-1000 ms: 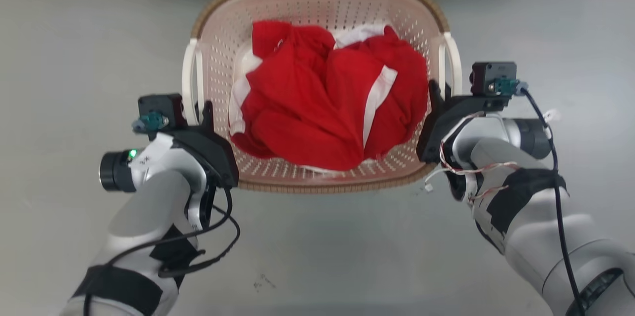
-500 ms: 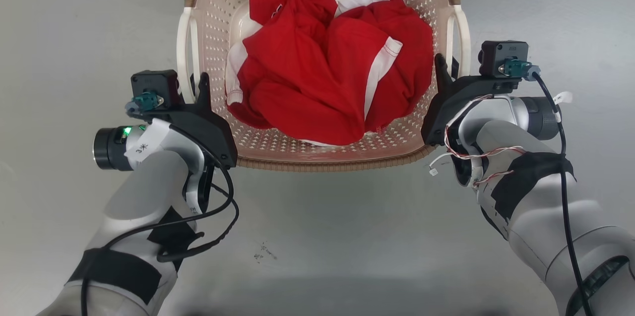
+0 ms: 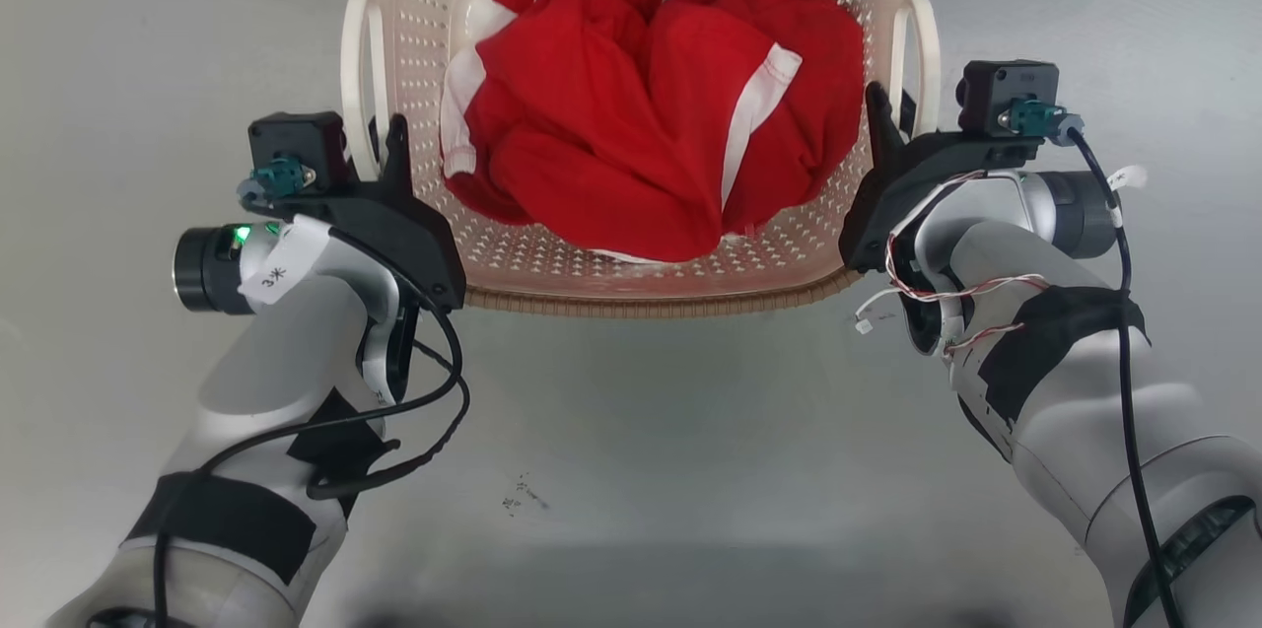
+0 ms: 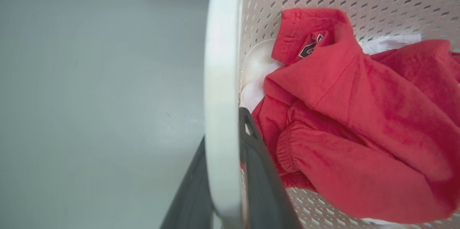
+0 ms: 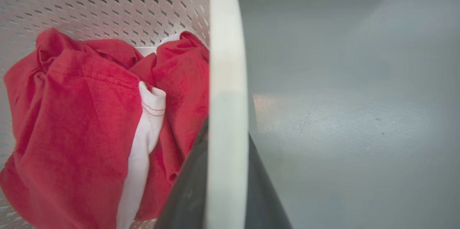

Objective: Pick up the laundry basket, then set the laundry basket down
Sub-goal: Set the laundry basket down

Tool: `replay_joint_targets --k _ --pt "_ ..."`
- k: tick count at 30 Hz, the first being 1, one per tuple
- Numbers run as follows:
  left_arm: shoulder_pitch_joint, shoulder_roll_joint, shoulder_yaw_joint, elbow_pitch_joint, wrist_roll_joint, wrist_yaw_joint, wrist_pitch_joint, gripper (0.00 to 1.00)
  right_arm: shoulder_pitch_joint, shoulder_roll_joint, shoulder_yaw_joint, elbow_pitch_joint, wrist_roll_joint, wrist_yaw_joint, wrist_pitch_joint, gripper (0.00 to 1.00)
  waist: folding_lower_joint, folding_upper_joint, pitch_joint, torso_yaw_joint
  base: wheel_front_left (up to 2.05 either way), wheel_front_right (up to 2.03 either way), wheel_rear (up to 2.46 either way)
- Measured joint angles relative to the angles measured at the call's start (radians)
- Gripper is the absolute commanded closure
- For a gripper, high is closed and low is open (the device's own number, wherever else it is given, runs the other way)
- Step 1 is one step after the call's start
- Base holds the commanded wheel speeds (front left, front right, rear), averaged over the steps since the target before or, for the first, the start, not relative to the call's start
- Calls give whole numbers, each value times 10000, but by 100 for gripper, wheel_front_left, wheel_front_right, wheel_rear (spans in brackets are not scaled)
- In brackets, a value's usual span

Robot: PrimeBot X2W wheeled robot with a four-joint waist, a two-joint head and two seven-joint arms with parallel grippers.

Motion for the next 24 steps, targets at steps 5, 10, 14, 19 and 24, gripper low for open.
replay_joint_targets --k 5,10,14,19,24 --pt "-51 -2 -4 73 69 -2 -90 100 -10 13 -2 29 0 2 -113 80 0 0 46 -22 0 0 0" --pt "-58 -19 0 176 192 -2 -153 0 0 44 2 79 0 2 -140 0 1 1 30 -14 0 0 0" --pt "-154 -19 8 261 228 -2 -159 0 13 42 -2 102 0 0 -159 0 1 1 -37 7 0 0 0" --pt "-159 0 29 376 230 -2 -199 0 70 42 -2 98 2 0 -232 0 1 0 -238 27 0 0 0" --pt "-152 4 81 453 230 -2 -249 0 151 42 -8 98 4 0 -290 0 1 1 -515 29 0 0 0"
